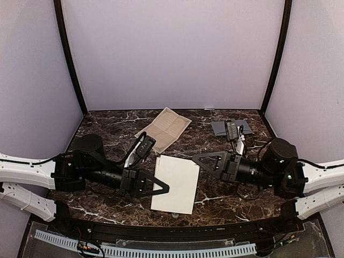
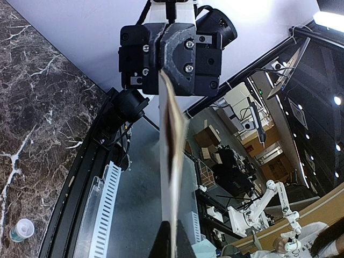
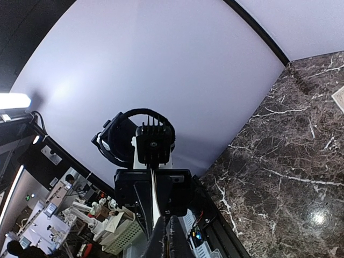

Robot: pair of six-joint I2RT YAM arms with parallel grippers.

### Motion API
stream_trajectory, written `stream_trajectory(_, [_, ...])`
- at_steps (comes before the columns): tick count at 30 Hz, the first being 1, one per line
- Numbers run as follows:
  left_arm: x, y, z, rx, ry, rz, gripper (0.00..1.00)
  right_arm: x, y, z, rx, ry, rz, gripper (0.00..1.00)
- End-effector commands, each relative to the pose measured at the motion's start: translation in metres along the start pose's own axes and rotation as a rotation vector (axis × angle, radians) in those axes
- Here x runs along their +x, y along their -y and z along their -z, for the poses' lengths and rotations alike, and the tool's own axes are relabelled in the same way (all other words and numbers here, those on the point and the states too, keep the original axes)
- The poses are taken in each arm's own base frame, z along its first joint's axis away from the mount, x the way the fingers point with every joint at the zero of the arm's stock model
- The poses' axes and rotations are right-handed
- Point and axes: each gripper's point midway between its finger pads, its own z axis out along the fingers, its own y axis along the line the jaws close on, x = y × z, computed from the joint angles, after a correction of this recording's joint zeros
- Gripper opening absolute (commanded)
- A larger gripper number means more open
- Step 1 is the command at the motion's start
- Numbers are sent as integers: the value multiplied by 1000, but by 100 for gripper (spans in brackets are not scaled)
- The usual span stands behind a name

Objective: Place the letter into the envelope and seal it
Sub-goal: Fold the letter.

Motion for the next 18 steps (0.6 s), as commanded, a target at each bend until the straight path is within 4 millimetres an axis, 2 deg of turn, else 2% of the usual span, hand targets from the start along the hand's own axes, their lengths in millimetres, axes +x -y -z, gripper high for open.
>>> stream_trajectory(1, [6,3,5,-3,-23,-19,0,-23,-14,2,-27,70,2,0])
stream_trajectory(2, [5,2,6,-15,-17,-24,0,-24,-13,3,-24,71,0,2])
stream_trajectory(3, [5,1,7,-26,-16,-23,0,-24,-12,3,-18,71,-1,9])
stream_trajectory(5, [2,-4,9,-64,-4,-23,0,-25,-8,3,12,66,4,13])
stream_trajectory(7, [-2,-15,12,-145,9,-16,0,-27,2,3,83,64,7,24])
stream_trajectory(8, [-11,-19,15,-192,37,-26,0,-29,9,4,135,65,8,28])
stream_trajectory(9, [-10,-33,20,-254,24,-2,0,-30,19,6,198,61,4,32])
stream_trajectory(10, [-16,-36,22,-278,33,-4,0,-31,29,8,264,55,-2,38])
stream_trajectory(11, [-22,-50,30,-322,38,19,0,-34,39,12,334,57,-12,42])
stream_trajectory(12, [-24,-51,34,-319,31,19,0,-36,52,16,406,58,-21,43])
stream_trajectory(13, [-31,-60,42,-338,34,35,0,-38,61,21,464,52,-34,44])
stream_trajectory(18, [-69,-67,65,-352,23,-87,0,-37,108,46,652,4,-118,60])
